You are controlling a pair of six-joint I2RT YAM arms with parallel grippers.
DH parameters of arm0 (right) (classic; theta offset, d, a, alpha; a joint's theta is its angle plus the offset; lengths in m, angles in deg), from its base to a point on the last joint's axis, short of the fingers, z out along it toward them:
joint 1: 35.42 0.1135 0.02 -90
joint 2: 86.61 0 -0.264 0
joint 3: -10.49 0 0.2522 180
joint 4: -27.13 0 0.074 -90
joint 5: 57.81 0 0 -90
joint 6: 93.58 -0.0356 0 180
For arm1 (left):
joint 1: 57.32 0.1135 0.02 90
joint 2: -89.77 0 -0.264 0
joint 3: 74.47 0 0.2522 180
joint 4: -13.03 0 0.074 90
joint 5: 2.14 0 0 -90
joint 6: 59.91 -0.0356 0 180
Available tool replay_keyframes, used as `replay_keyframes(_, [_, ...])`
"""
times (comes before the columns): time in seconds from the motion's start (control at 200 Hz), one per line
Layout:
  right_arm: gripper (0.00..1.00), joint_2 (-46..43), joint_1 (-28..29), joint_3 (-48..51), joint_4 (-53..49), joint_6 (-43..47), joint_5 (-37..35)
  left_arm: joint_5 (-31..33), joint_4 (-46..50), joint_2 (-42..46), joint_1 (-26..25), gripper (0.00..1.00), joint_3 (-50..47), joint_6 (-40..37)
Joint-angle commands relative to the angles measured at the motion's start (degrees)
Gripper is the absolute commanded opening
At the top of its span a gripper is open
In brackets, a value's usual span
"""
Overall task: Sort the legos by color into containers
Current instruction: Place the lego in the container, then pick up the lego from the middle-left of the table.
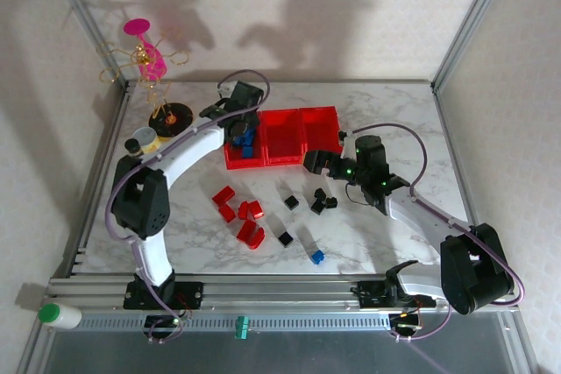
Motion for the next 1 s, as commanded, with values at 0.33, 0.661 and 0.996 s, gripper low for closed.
replay_keyframes(0.33, [0.99,-1.3,-3.2,-1.3,-11.3,2.1,0.4,-0.7,-1.5,17.4,-18.4,0.48,-18.1,1.0])
replay_keyframes(0.661, [0.99,-9.7,-3.2,5.1,-22.1,2.6,-2.7,-2.6,-0.2,17.5,-33.7,0.49,-22.3,4.5])
replay_keyframes(0.996, [0.99,-16.2,-3.2,9.4,-30.0,-1.8,-6.6,-7.0,-7.8,12.9,-45.0,0.54,-26.0,-0.6])
